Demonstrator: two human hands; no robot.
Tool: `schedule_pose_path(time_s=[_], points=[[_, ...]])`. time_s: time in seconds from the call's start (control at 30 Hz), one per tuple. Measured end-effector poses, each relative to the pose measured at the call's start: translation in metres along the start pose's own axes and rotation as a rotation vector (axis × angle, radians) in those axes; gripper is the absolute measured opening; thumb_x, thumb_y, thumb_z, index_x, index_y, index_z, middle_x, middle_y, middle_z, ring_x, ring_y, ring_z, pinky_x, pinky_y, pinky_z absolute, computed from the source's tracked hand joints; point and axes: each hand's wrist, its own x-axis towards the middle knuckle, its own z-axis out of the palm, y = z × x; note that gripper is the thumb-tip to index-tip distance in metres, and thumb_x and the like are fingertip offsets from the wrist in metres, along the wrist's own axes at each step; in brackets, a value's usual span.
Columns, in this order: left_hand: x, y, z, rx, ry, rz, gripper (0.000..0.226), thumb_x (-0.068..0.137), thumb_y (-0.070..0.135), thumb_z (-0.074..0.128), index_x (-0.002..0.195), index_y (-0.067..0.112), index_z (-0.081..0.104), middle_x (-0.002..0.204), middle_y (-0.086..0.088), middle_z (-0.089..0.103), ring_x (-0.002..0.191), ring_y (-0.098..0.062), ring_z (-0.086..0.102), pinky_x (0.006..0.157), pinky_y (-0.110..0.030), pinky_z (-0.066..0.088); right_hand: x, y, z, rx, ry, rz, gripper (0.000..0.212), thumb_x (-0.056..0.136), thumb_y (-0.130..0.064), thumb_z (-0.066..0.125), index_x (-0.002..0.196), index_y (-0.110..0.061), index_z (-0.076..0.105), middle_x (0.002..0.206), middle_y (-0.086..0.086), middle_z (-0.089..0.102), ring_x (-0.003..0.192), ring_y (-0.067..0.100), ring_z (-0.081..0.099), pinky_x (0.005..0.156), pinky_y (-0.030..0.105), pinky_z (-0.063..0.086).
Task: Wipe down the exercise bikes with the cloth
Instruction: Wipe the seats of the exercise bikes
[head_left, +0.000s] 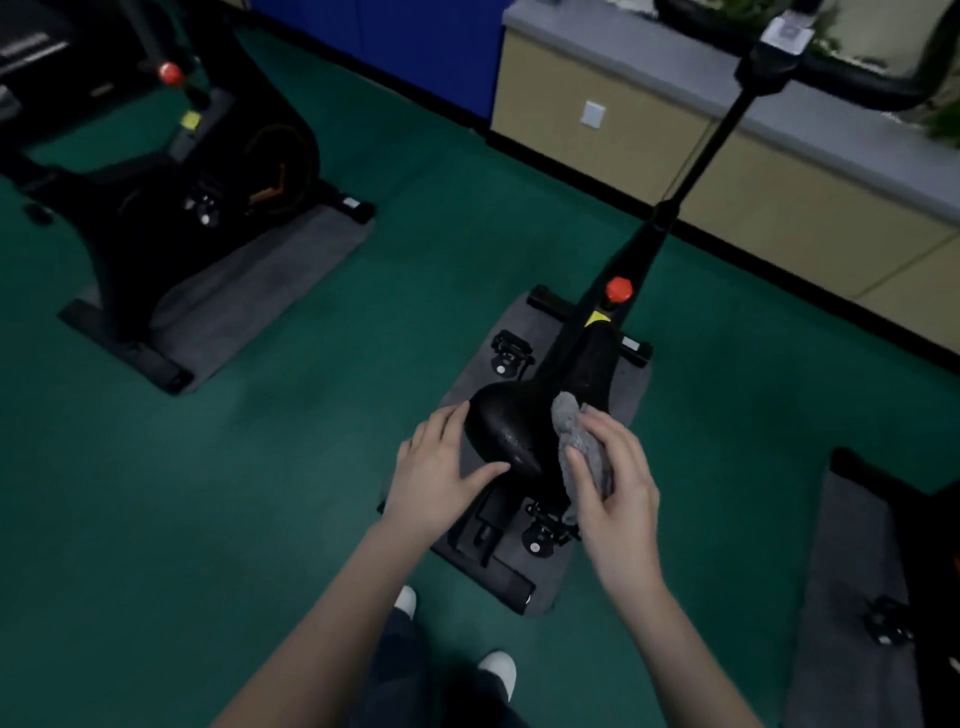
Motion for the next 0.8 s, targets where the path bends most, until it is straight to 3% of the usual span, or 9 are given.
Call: schedule_pose_path(time_s=[0.17,0.23,0.4,0.5,0.63,0.7,0.8], points=[[0.008,-0.014,0.017,-0.295,-0.005,-0.107,0.105,0.063,0.076,0.052,0.147,0.018,0.029,0.145,0.005,0.037,0.136,-0.014,0.032,0.115,-0.04,0.026,0.04,0.002,0.03,-0.112,-0.218,-0.221,0.032,0.092,-0.012,0.061,0.124,-0.012,0.06,0.13,-0.004,0.053,0.125,0.01,0.047,0.107,0.017,0.033],[0.009,-0.019,0.025,-0.408,0.005,-0.118,0.103,0.062,0.076,0.055,0.145,0.02,0.034,0.142,0.008,0.039,0.134,-0.01,0.033,0.113,-0.041,0.029,0.05,0.005,0.037,-0.18,-0.316,-0.304,0.031,0.092,-0.015,0.061,0.122,-0.011,0.062,0.13,-0.001,0.055,0.123,0.012,0.047,0.107,0.019,0.033],[0.01,-0.025,0.038,-0.575,0.058,-0.133,0.086,0.068,0.051,0.077,0.141,0.027,0.038,0.127,0.032,0.035,0.128,0.003,0.032,0.108,-0.018,0.025,0.063,0.011,0.058,-0.334,-0.493,-0.438,0.031,0.089,-0.015,0.065,0.12,-0.008,0.064,0.129,0.005,0.055,0.124,0.019,0.045,0.107,0.029,0.036],[0.011,-0.029,0.045,-0.649,0.08,-0.134,0.087,0.066,0.049,0.079,0.14,0.028,0.04,0.125,0.037,0.033,0.128,0.005,0.032,0.106,-0.014,0.023,0.081,0.014,0.072,-0.477,-0.589,-0.519,0.031,0.089,-0.014,0.067,0.119,-0.009,0.063,0.129,0.006,0.056,0.123,0.023,0.047,0.105,0.035,0.038],[0.014,-0.033,0.052,-0.736,0.092,-0.109,0.086,0.062,0.051,0.08,0.137,0.032,0.043,0.132,0.027,0.039,0.13,0.001,0.035,0.107,-0.017,0.027,0.1,0.013,0.077,-0.466,-0.495,-0.333,0.027,0.093,-0.017,0.06,0.119,-0.009,0.064,0.123,0.006,0.06,0.117,0.025,0.052,0.103,0.012,0.028],[0.014,-0.035,0.054,-0.769,0.093,-0.101,0.086,0.06,0.051,0.081,0.135,0.034,0.044,0.132,0.029,0.039,0.13,0.001,0.036,0.108,-0.018,0.029,0.085,0.012,0.073,-0.451,-0.445,-0.335,0.025,0.093,-0.012,0.06,0.118,-0.008,0.064,0.123,0.006,0.059,0.119,0.023,0.051,0.105,0.015,0.03],[0.017,-0.038,0.054,-0.808,0.099,-0.097,0.078,0.057,0.055,0.077,0.127,0.044,0.043,0.129,0.031,0.042,0.128,0.0,0.039,0.107,-0.023,0.034,0.062,0.012,0.067,-0.49,-0.533,-0.505,0.029,0.089,-0.01,0.062,0.118,-0.007,0.065,0.126,0.008,0.056,0.124,0.023,0.046,0.108,0.03,0.034]])
